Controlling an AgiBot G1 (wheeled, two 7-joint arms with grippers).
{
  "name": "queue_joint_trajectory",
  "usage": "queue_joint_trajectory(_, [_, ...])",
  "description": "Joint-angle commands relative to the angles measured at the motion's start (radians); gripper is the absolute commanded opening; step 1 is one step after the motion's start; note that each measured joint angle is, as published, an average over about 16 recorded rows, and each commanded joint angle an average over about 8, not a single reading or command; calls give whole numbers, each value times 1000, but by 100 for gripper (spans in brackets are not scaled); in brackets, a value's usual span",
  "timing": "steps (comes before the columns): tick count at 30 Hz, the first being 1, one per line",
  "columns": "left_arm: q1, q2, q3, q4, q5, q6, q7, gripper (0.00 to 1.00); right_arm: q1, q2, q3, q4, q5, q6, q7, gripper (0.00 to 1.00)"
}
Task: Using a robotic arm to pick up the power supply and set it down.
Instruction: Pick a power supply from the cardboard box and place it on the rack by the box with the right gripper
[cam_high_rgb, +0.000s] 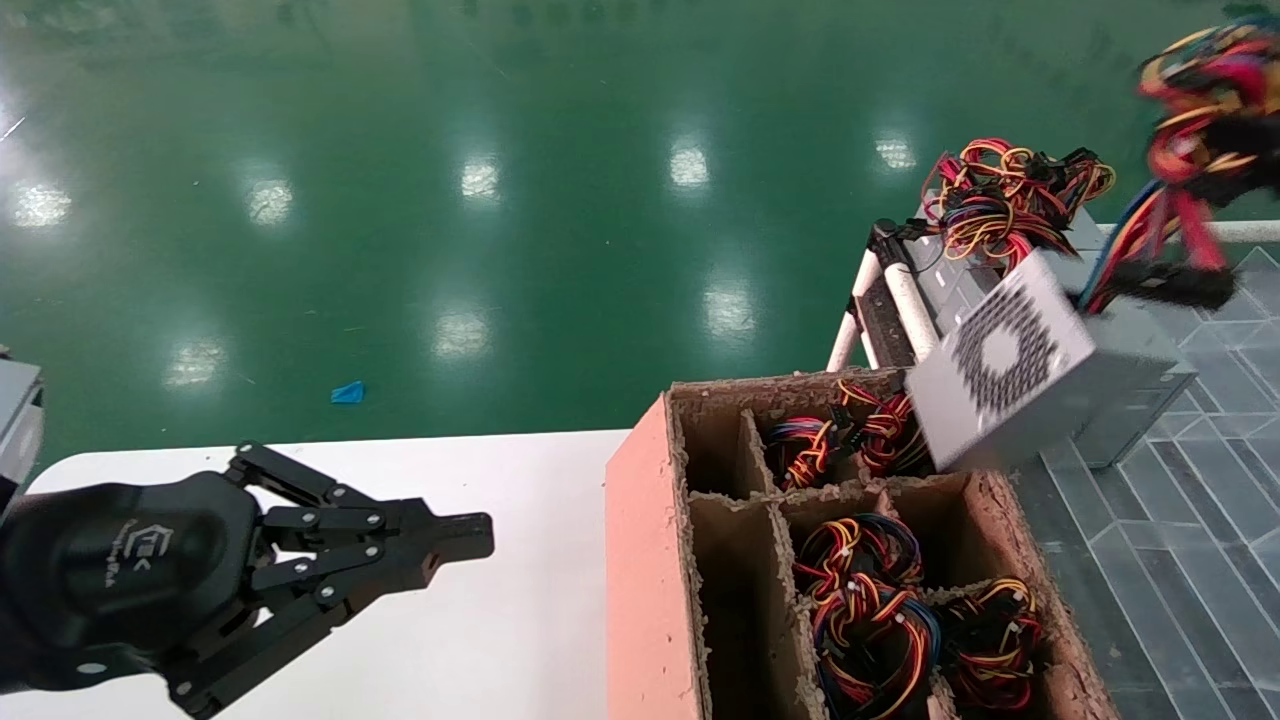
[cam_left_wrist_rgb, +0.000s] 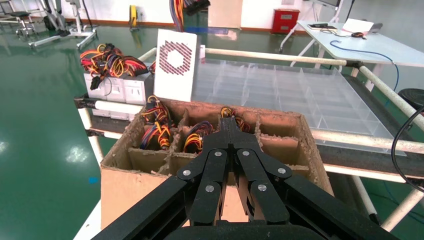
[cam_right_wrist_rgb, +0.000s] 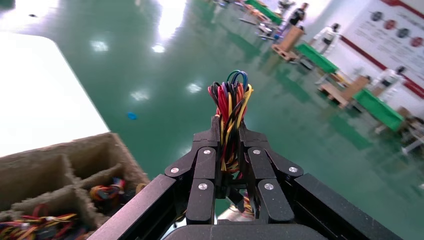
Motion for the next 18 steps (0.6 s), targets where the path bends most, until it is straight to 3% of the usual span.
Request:
queue_joint_trajectory(1, [0, 0, 0, 0, 0, 0, 0, 0, -20, 16, 21, -3, 11, 17, 0, 0])
queue_joint_trajectory(8, [0, 0, 0, 0, 0, 0, 0, 0, -118, 38, 108, -86, 37, 8, -25, 0])
queue_joint_trajectory(18, [0, 0, 0, 0, 0, 0, 0, 0, -261, 28, 263, -219, 38, -85, -67, 0])
